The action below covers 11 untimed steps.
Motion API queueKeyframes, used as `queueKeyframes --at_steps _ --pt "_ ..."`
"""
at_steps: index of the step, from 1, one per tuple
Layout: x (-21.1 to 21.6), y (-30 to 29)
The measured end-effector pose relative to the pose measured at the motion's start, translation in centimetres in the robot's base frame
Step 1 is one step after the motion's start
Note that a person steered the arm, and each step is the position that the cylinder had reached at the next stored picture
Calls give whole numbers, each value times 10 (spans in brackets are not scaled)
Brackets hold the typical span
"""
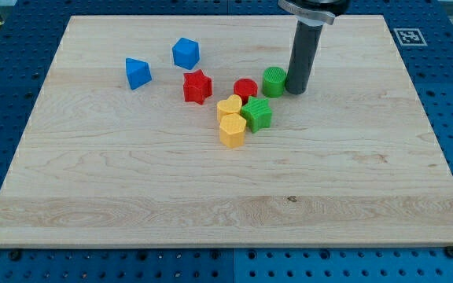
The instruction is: Place the green circle above the red circle
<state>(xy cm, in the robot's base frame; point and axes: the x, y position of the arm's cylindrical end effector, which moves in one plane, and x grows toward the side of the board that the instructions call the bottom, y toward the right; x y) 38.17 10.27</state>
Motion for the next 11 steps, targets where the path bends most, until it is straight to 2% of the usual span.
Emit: queueKeyframes --at_steps 4,7,10,11 --pt "-5 -24" --pt "-46 -28" --pt "-48 -102" --pt "-48 -102"
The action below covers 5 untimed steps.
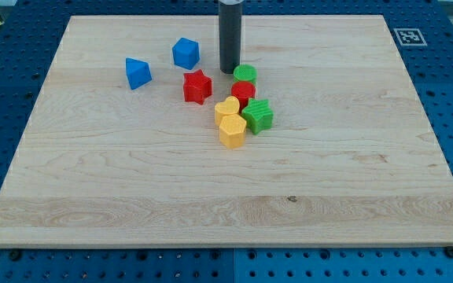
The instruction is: Place the green circle above the red circle
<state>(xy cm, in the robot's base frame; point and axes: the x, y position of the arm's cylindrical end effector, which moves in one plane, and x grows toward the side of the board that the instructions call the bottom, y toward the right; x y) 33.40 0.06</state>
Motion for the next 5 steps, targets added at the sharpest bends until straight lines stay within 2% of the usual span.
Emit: queueKeyframes --at_steps 3,5 --pt "-8 12" --pt "-15 74"
